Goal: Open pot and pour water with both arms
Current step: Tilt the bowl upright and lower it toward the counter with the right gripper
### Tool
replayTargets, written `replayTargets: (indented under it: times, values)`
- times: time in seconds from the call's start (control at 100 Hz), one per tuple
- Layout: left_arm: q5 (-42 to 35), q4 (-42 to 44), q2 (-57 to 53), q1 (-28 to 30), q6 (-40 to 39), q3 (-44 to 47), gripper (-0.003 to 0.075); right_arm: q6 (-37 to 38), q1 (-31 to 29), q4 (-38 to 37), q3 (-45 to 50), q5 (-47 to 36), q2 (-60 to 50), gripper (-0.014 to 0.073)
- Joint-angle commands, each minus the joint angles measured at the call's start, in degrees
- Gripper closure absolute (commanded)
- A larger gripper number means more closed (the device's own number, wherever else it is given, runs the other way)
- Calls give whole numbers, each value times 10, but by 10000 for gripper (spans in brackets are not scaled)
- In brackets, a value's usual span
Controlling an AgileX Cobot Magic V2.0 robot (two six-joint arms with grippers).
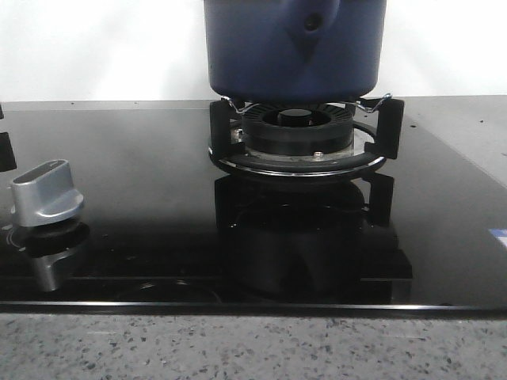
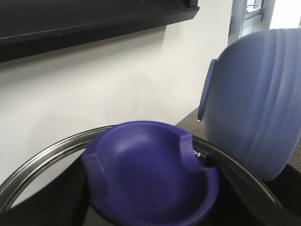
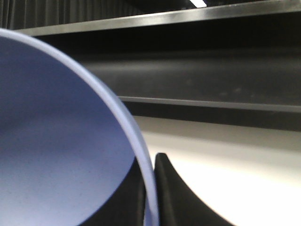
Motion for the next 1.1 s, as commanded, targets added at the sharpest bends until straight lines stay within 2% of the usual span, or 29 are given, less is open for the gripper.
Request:
replayTargets:
  times: [0.0,0.43,0.58,0.65,0.74,0.84,0.91,0.92,1.09]
  values:
    - [0,-56,-30,1,-5,-21,475,-4,0,3,-14,-55,-19,641]
    - [0,-56,-30,1,-5,-21,475,-4,0,3,-17,-54,-19,641]
    - [1,-56,-30,1,-5,-21,475,-4,0,33,-19,15,-39,641]
    - [1,-56,-30,-1,-5,-21,475,-7,-2,41,-30,77,-58,641]
    - [1,-56,-30,-6,-5,-21,475,-7,-14,41,-58,194,-86,641]
    - [1,-57,-30,-17,-5,-21,475,-7,-28,51,-116,361,-110,641]
    - [1,-57,-30,-30,-5,-21,475,-7,-43,51,-164,492,-122,641]
    - [1,-57,-30,-33,-5,-21,475,-7,-47,51,-175,530,-124,641]
    - [-1,-57,-30,-66,-5,-21,475,-4,-107,51,-277,796,-128,641]
